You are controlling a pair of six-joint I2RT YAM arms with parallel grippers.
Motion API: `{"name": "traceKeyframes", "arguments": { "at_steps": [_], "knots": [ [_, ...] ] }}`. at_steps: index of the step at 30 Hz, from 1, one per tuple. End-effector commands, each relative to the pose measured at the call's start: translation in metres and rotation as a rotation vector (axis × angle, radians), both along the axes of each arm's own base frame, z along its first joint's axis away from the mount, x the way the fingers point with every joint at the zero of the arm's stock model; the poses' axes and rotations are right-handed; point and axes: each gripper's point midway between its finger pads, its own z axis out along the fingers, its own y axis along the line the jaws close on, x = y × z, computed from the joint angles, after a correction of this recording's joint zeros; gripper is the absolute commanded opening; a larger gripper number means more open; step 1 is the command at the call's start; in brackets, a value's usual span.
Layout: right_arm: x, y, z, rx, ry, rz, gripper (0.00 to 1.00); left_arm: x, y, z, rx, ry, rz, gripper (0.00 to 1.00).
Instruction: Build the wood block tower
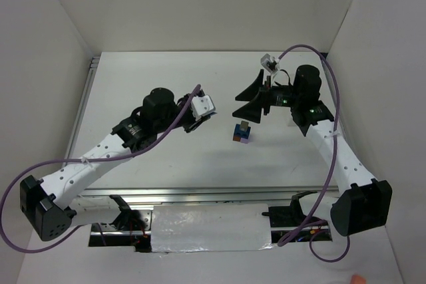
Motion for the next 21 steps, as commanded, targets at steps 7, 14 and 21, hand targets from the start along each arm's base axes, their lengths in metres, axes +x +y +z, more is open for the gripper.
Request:
{"name": "traceKeyframes", "arguments": {
  "at_steps": [7, 14, 21],
  "knots": [
    [-0.02, 0.028, 0.019, 0.017, 0.098, 0.124, 0.99, 0.0, -0.023, 0.011, 0.085, -0.115, -0.071, 0.35],
    [0.002, 0.043, 0.009, 0.004, 0.163, 0.067, 0.95, -0.003, -0.034, 0.014, 0.109, -0.151, -0.103, 0.36],
    [0.008, 0.052, 0.0, -0.017, 0.188, 0.067, 0.87, -0.008, -0.039, 0.018, 0.11, -0.186, -0.111, 0.36]
  ]
}}
